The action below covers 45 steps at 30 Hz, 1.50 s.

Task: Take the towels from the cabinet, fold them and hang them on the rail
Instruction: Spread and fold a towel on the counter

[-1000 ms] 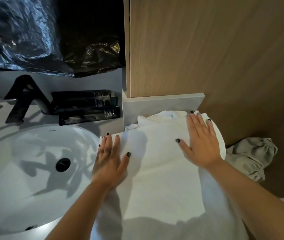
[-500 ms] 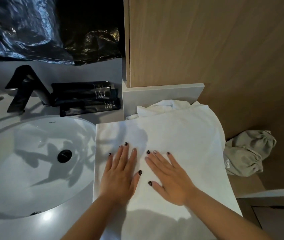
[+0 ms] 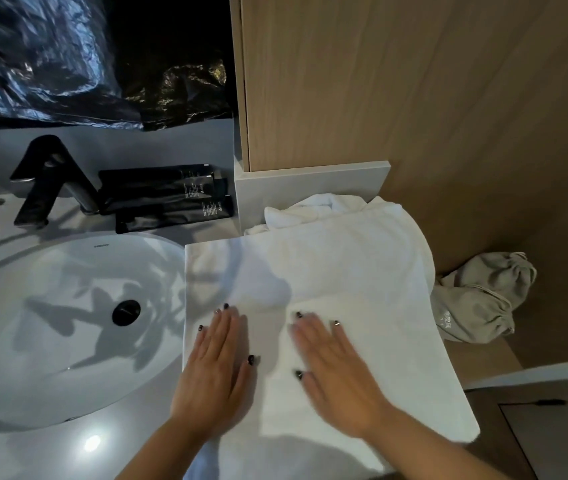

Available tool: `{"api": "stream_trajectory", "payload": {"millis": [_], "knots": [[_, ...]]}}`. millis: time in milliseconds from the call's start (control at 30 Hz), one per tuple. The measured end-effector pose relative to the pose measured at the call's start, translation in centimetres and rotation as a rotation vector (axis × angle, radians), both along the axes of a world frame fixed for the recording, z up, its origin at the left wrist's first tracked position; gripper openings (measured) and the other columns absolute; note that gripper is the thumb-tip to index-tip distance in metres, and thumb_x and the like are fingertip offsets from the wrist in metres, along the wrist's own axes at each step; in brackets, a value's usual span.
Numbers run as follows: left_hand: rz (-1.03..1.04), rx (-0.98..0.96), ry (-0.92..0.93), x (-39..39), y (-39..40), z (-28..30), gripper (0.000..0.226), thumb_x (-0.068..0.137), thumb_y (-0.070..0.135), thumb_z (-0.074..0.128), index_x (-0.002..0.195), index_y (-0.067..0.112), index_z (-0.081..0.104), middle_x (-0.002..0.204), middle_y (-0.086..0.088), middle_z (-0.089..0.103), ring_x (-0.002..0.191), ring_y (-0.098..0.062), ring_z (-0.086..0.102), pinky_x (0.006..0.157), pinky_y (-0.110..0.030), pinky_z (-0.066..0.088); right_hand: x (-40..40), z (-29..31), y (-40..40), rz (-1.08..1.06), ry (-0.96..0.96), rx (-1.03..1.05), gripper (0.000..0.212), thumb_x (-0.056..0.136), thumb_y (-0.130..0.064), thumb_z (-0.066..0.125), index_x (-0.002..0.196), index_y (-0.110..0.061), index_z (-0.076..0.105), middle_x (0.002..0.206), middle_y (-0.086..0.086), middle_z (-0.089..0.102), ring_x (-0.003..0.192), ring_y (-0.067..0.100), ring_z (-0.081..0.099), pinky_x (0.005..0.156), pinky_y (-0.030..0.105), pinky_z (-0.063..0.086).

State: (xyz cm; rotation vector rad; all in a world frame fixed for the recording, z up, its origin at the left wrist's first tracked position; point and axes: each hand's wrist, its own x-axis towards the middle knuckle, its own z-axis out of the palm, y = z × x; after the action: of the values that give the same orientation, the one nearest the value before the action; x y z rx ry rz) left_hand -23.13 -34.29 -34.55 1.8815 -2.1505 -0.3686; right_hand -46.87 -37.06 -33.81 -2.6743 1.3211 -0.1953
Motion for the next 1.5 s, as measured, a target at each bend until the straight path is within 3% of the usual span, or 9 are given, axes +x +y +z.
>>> {"api": "stream_trajectory", "payload": {"millis": [133,300,533,833,967,1133,1267,1400,1500], "knots": [[-0.081,-0.031,-0.066,1.5,-0.1,-0.7,0.065,0.102,0.045,0.027,0.154,0.007,0.025,0.163,-0.006,0.018,0.152,-0.013,0.005,0.123,-0.033,0.003,2.4,-1.0,2.2,0.047,0.118,0.005,0.064,0.101,-0.049,0.028,0.153,-0.011,0.03,0.161,0.007,0.025,0.151,0.023,0.016,0.115,0.046,0.014],[-0.064,-0.047,-0.127,1.3,0.3,-0.7,0.063,0.101,0.039,0.028,0.154,0.004,0.024,0.162,-0.011,0.02,0.151,-0.025,0.015,0.121,-0.036,0.007,-0.2,-0.8,1.9,0.016,0.14,0.022,0.065,0.103,-0.05,0.023,0.155,-0.011,0.024,0.164,0.006,0.016,0.152,0.021,0.01,0.115,0.048,0.014],[0.015,-0.002,-0.1,-4.2,4.8,-1.4,0.066,0.1,0.041,0.032,0.155,0.005,0.023,0.164,-0.01,0.014,0.152,-0.023,0.009,0.121,-0.039,0.006,1.0,-0.8,3.9,0.031,0.145,0.05,0.064,0.099,-0.049,0.035,0.15,-0.011,0.037,0.158,0.007,0.033,0.149,0.021,0.023,0.113,0.045,0.017],[0.053,0.055,-0.177,-4.0,5.2,-0.6,0.066,0.102,0.049,0.014,0.158,0.014,0.008,0.165,-0.003,0.0,0.153,-0.017,-0.005,0.122,-0.039,-0.003,-7.8,-0.1,3.6,-0.096,0.164,0.154,0.071,0.101,-0.062,0.016,0.158,-0.019,0.008,0.165,-0.003,0.002,0.152,0.018,0.0,0.117,0.045,0.005],[0.166,0.132,-0.154,-5.7,6.4,0.4,0.075,0.093,0.056,-0.003,0.157,0.017,-0.002,0.163,-0.001,-0.011,0.149,-0.017,-0.018,0.12,-0.035,-0.015,-8.1,0.8,3.5,-0.089,0.116,0.186,0.077,0.096,-0.065,0.0,0.157,-0.018,0.008,0.164,-0.001,0.003,0.152,0.023,0.003,0.122,0.042,-0.002],[0.371,0.2,-0.115,-9.6,11.0,1.6,0.079,0.087,0.052,-0.01,0.158,0.017,-0.001,0.164,-0.007,-0.011,0.148,-0.021,-0.02,0.119,-0.042,-0.011,-7.6,2.7,5.8,-0.088,0.073,0.331,0.065,0.103,-0.051,0.021,0.157,-0.023,0.0,0.164,-0.004,-0.015,0.15,0.017,-0.017,0.12,0.043,-0.013],[0.485,0.211,-0.13,-12.8,14.0,1.3,0.063,0.104,0.043,0.018,0.158,0.016,-0.002,0.165,-0.01,-0.011,0.151,-0.027,-0.015,0.121,-0.047,-0.006,-9.2,2.3,8.4,-0.016,0.147,0.32,0.066,0.103,-0.049,0.022,0.157,-0.024,-0.006,0.161,-0.004,-0.023,0.148,0.019,-0.023,0.117,0.042,-0.016],[0.584,0.207,-0.149,-14.1,16.3,1.0,0.065,0.103,0.043,0.025,0.157,0.016,0.002,0.165,-0.014,-0.006,0.152,-0.03,-0.007,0.12,-0.051,0.001,-10.1,2.3,9.7,-0.021,0.256,0.32,0.068,0.1,-0.057,0.011,0.155,-0.025,-0.013,0.16,-0.002,-0.028,0.146,0.019,-0.028,0.118,0.044,-0.015],[0.906,0.141,0.17,-14.9,17.7,0.9,0.079,0.099,0.043,0.044,0.156,0.006,0.005,0.162,-0.024,-0.001,0.15,-0.038,0.004,0.119,-0.052,0.011,-10.3,2.8,11.2,-0.029,0.22,0.345,0.088,0.076,-0.069,-0.014,0.154,-0.029,-0.014,0.155,-0.008,-0.031,0.143,0.016,-0.03,0.116,0.041,-0.016]]}}
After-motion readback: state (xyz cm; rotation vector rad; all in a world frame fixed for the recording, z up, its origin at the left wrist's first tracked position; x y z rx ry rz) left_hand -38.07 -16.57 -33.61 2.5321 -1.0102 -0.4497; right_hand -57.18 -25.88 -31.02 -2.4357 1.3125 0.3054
